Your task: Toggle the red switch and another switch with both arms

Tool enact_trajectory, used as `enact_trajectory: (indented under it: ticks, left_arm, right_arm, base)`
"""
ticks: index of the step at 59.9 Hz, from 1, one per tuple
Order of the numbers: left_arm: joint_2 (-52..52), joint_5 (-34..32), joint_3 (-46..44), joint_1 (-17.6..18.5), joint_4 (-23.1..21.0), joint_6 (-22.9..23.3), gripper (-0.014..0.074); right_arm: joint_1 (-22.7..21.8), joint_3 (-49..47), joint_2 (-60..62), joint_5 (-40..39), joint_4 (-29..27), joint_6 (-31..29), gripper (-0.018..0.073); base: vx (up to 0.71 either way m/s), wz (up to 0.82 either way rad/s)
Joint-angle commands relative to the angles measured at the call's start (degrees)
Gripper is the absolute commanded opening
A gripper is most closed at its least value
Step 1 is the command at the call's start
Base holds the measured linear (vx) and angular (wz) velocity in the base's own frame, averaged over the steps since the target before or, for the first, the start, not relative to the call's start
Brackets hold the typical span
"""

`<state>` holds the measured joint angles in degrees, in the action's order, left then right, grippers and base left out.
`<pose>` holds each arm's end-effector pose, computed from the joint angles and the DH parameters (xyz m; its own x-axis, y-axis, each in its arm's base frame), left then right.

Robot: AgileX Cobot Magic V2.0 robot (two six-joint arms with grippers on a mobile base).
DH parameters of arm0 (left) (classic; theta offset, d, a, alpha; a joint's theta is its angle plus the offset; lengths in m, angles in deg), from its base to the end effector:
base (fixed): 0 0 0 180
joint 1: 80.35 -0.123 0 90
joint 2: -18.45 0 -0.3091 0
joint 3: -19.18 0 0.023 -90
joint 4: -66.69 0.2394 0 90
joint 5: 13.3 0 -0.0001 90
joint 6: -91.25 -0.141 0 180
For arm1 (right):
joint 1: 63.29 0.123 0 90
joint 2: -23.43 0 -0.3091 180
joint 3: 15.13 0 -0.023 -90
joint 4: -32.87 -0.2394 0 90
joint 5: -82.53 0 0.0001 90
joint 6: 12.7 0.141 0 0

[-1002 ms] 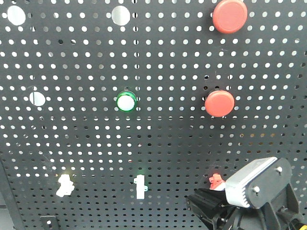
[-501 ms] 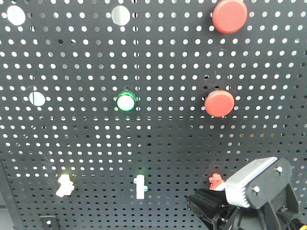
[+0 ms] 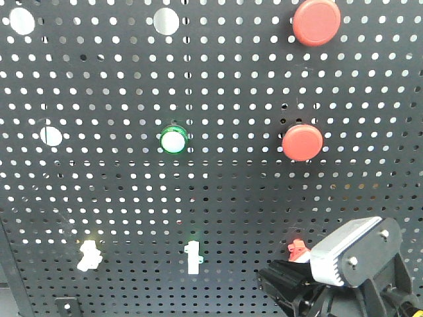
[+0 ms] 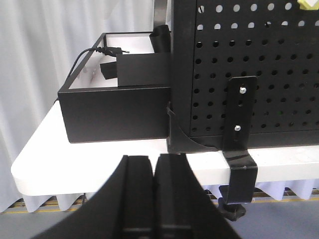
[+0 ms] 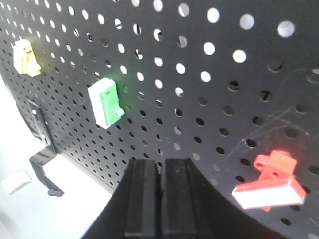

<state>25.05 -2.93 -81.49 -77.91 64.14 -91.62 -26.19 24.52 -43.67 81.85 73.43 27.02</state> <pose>0.0701 -0.0041 0.1829 -0.1091 0.0110 -0.9940 0.0512 0.9987 0.0054 0.1995 0.1522 0.3213 -0.2140 -0.1802 -0.9601 -0.6123 0.7905 -0.0119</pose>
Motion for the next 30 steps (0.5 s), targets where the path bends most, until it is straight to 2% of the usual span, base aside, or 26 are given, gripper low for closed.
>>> enact_trajectory:
  ticks: [1,12,16,21,26,30]
  left_arm:
    - [-0.94,-4.3,1.1,0.07,-0.17,-0.03,0.0002]
    - [-0.94,-4.3,1.1,0.07,-0.17,-0.03,0.0002]
    - [-0.94,-4.3,1.1,0.07,-0.17,-0.03,0.0002]
    - [-0.94,-4.3,1.1,0.07,-0.17,-0.03,0.0002]
    - [-0.94,-4.3,1.1,0.07,-0.17,-0.03,0.0002]
    - [-0.94,-4.3,1.1,0.07,-0.17,-0.03,0.0002]
  right_arm:
    - [0.06,-1.89,0.83,-3.43,0.6,-0.02,-0.0006]
    - [0.01,-1.85,2.22,-2.6,0.6,-0.13,-0.0006]
    - [-0.15,-1.53,4.04,-1.1,-0.95,-0.39,-0.0006]
    - [-2.09,0.02,8.03,0.25,-9.78,-4.3,-0.0006]
    - [-6.96,4.04,13.47,-0.87,-20.76,-14.77,-0.0006]
    - [-10.5,7.49,18.68,-3.07,-26.61,-22.97,-0.0006]
  base:
    - [0.0,0.0]
    - [0.0,0.0]
    - [0.0,0.0]
    - [0.0,0.0]
    - [0.0,0.0]
    - [0.0,0.0]
